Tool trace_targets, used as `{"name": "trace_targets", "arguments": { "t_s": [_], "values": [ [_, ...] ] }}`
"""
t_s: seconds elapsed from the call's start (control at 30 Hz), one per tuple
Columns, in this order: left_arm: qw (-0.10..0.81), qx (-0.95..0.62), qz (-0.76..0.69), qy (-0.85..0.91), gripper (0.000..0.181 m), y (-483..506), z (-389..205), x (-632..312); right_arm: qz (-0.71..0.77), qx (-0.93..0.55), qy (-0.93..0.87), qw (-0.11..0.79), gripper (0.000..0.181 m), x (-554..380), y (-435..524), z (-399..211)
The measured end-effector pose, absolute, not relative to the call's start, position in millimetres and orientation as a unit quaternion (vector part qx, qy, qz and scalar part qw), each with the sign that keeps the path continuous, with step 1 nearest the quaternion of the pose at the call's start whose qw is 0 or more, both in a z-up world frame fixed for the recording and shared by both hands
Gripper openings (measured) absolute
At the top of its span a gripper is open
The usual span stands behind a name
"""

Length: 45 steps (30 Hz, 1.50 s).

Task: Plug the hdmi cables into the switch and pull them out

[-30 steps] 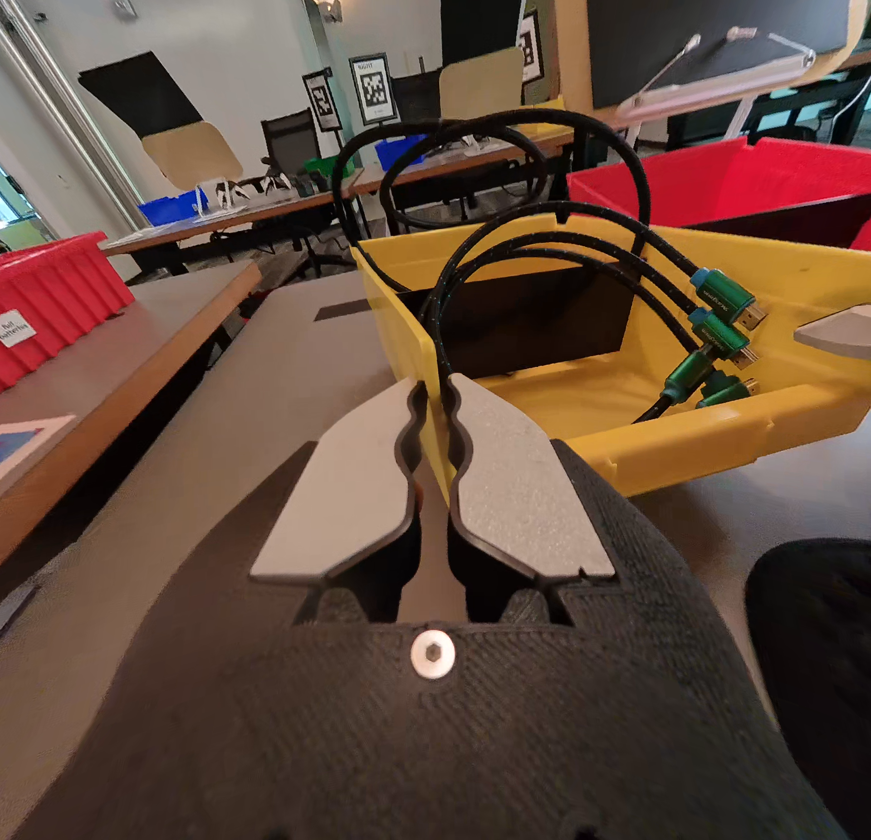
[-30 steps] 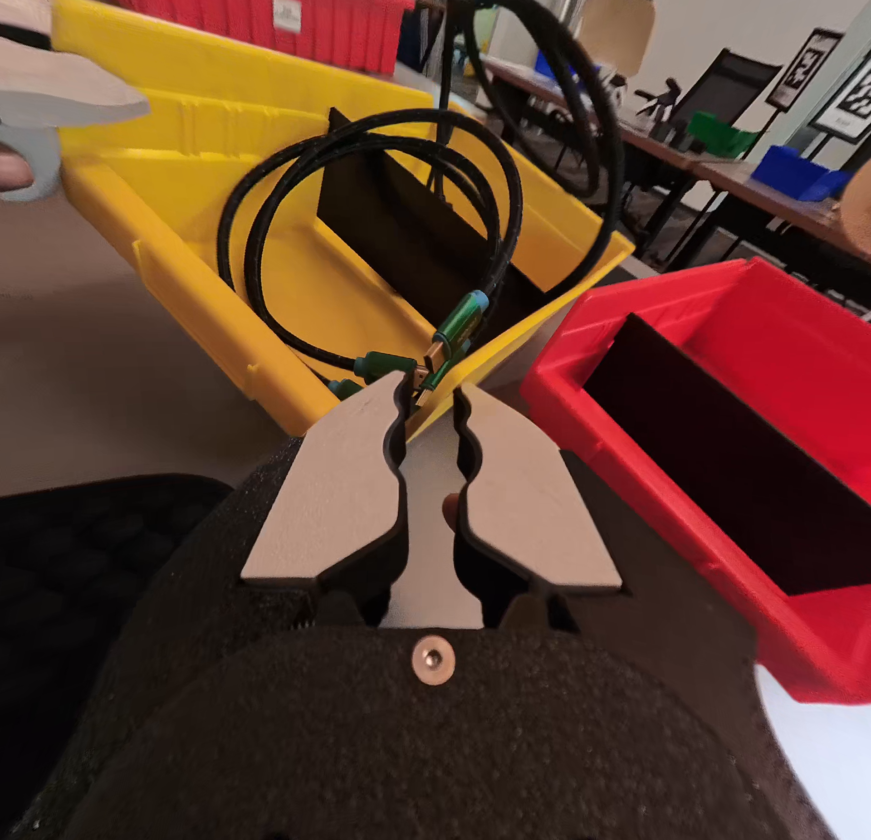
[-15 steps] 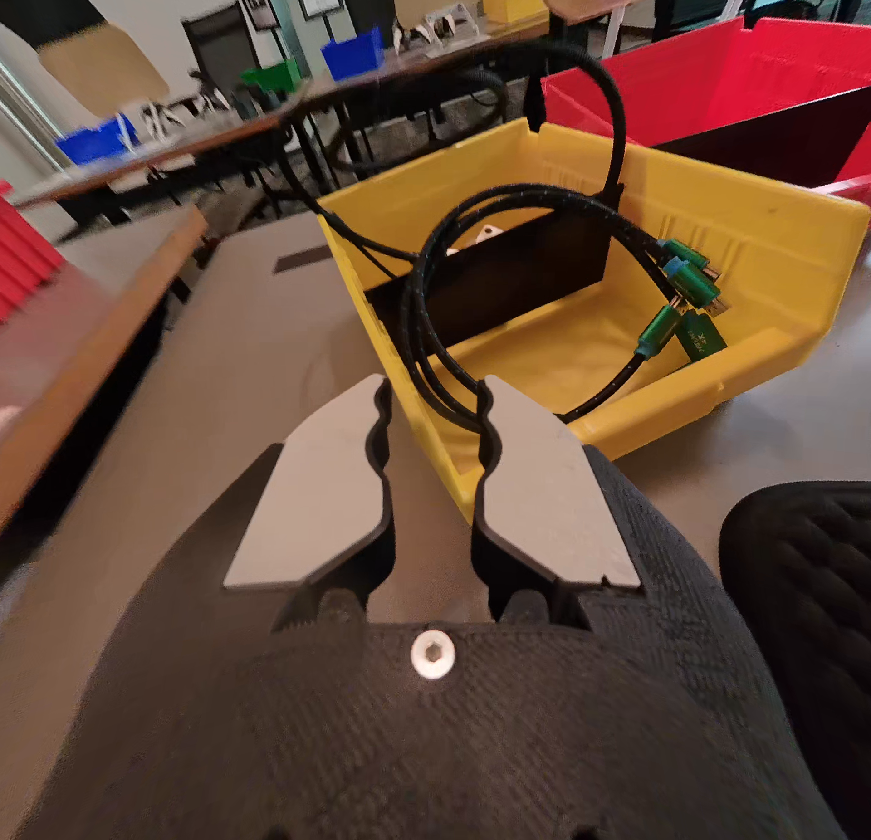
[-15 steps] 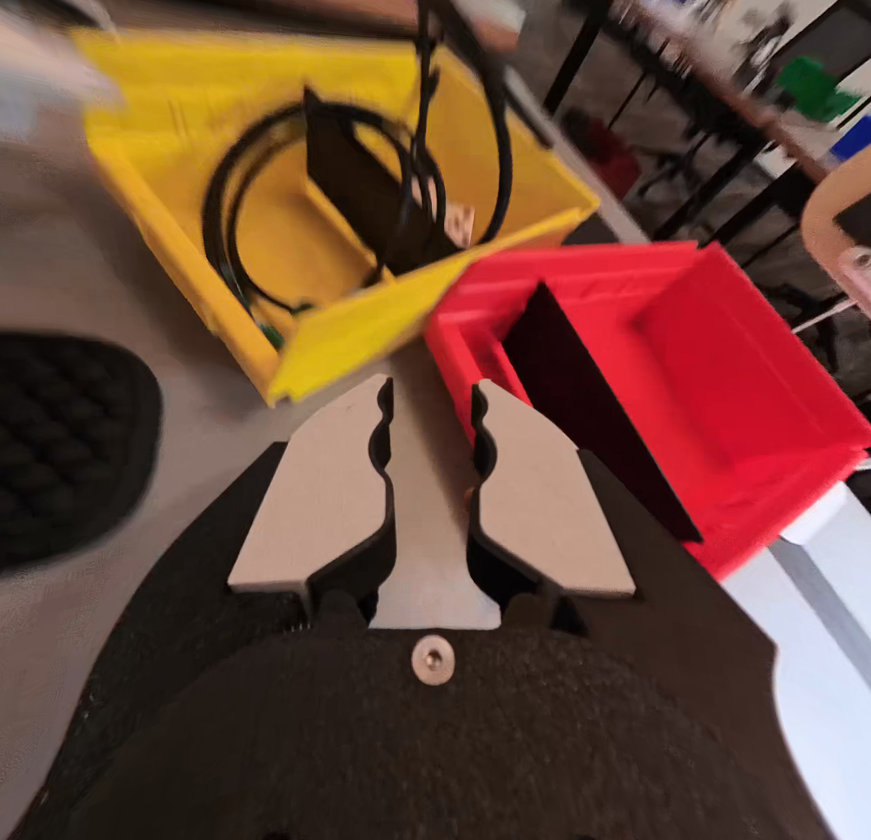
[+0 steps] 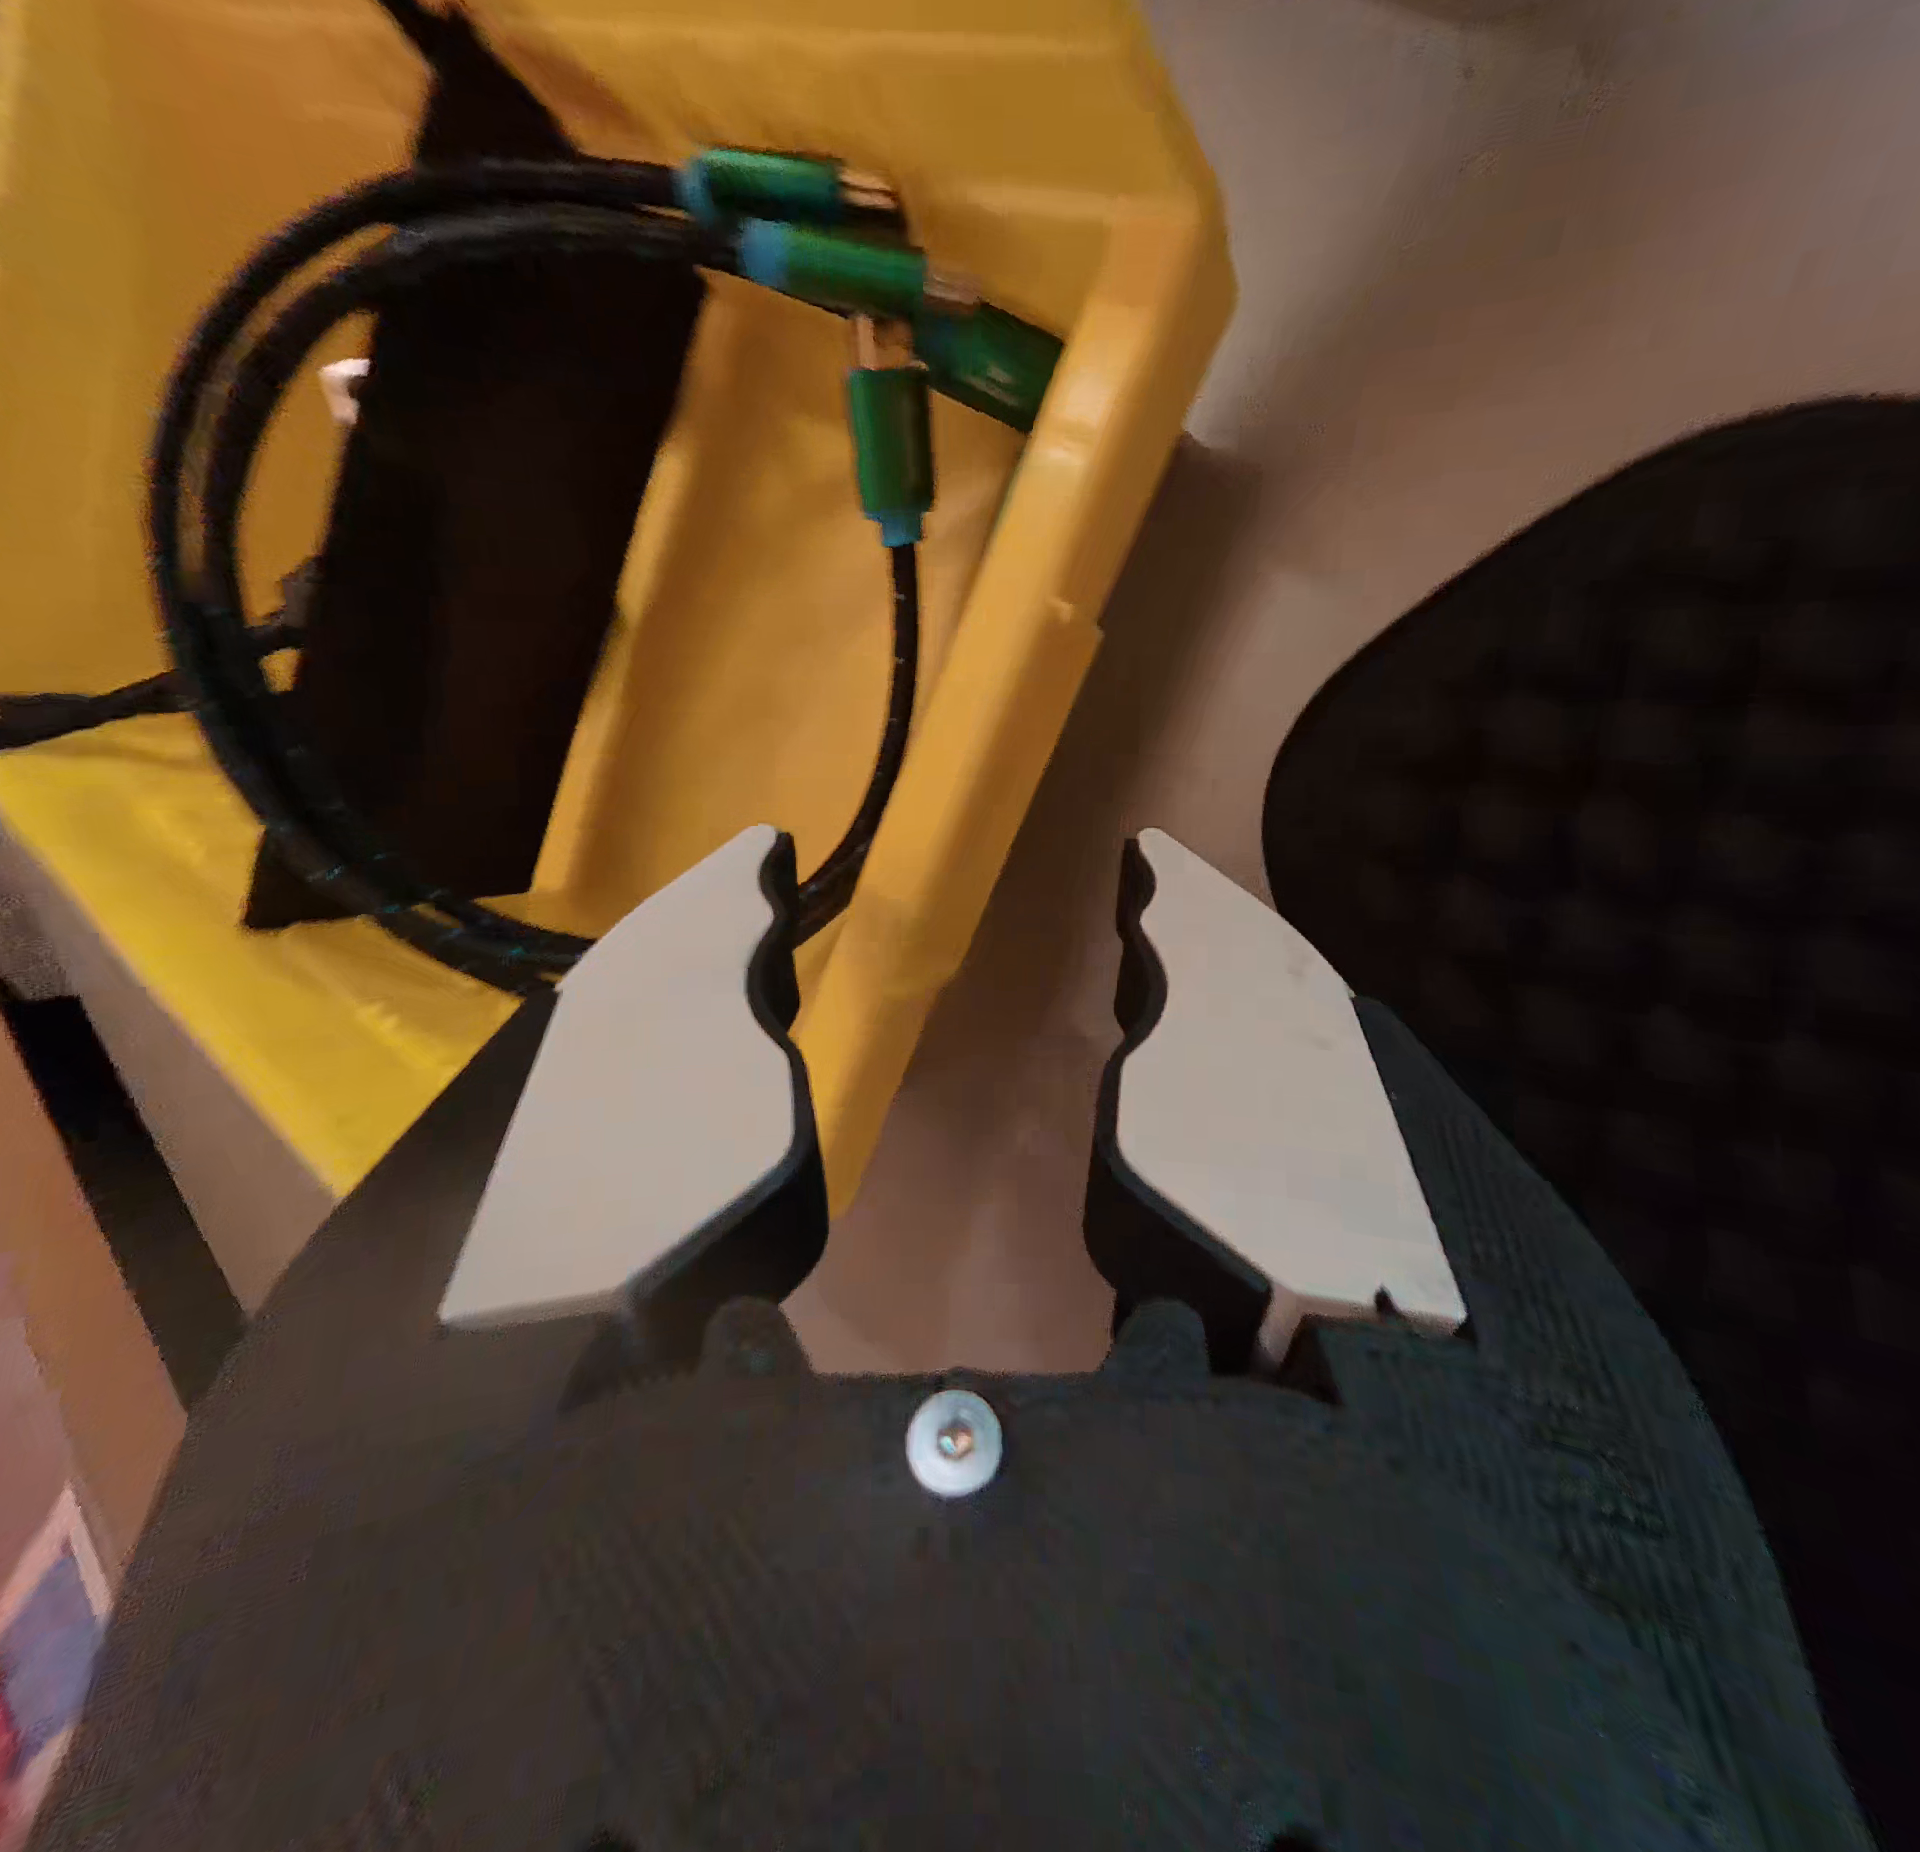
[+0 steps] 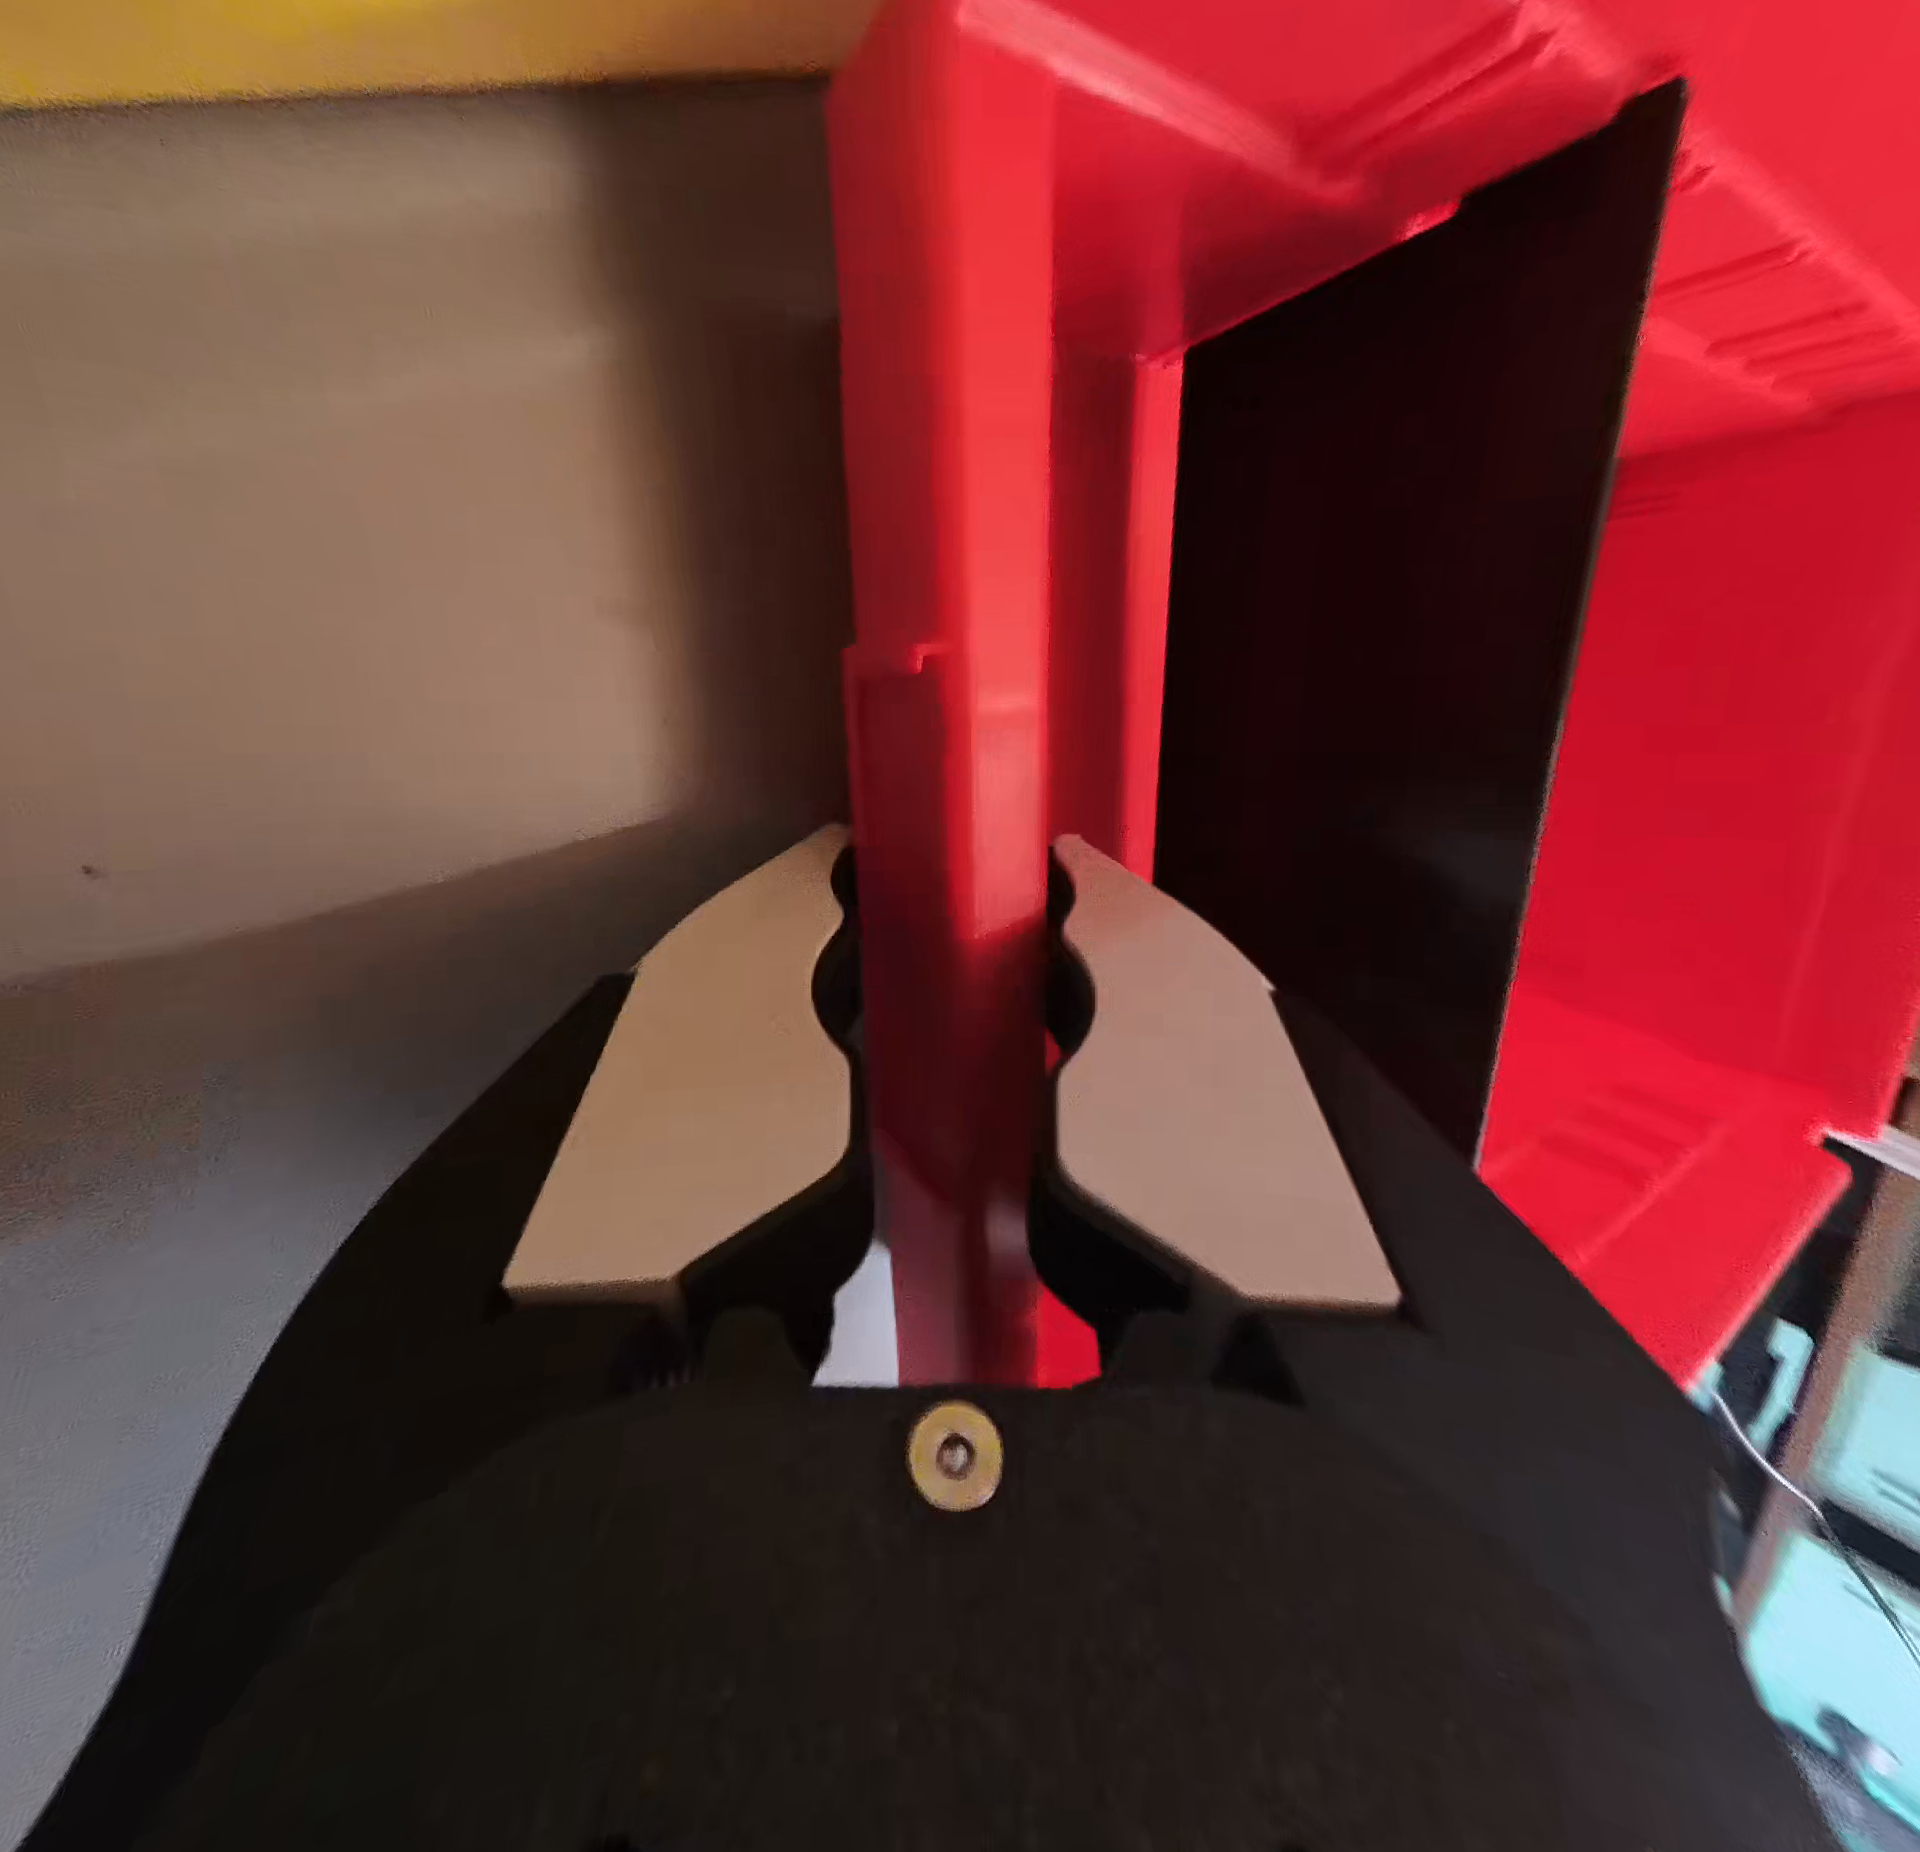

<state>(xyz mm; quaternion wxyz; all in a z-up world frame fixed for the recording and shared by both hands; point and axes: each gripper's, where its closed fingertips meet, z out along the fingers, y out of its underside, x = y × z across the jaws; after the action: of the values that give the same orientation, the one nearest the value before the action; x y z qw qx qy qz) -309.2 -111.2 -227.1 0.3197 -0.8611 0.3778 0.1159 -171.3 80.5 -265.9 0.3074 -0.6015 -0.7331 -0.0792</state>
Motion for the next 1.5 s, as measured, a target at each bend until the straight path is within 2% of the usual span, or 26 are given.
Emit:
{"name": "trace_targets", "arguments": {
  "t_s": [0.03,0.13,0.4,0.83,1.3,1.33,1.5],
  "values": [
    [0.297,-0.862,0.113,0.394,0.061,-111.2,-235.3,-308.3,-0.07,-0.603,-0.733,0.306,0.032,-170.4,80.0,-265.5],
    [0.243,-0.854,0.135,0.44,0.064,-108.4,-256.0,-313.8,-0.056,-0.61,-0.732,0.299,0.032,-157.3,76.1,-264.4],
    [0.231,-0.821,0.188,0.488,0.033,-83.4,-268.4,-313.7,-0.037,-0.636,-0.708,0.306,0.032,-68.8,57.2,-258.4],
    [0.267,-0.798,0.193,0.505,0.031,-37.2,-267.5,-277.7,-0.124,-0.701,-0.644,0.279,0.032,103.2,87.0,-264.8],
    [0.273,-0.811,0.194,0.479,0.032,28.2,-267.2,-284.5,-0.122,-0.748,-0.599,0.26,0.035,156.1,155.7,-264.4],
    [0.275,-0.813,0.194,0.475,0.032,29.9,-267.1,-286.8,-0.108,-0.754,-0.589,0.271,0.04,151.2,154.4,-260.2],
    [0.302,-0.818,0.205,0.445,0.045,33.0,-262.8,-296.0,0.05,-0.746,-0.514,0.421,0.043,94.4,134.9,-200.4]
  ]
}}
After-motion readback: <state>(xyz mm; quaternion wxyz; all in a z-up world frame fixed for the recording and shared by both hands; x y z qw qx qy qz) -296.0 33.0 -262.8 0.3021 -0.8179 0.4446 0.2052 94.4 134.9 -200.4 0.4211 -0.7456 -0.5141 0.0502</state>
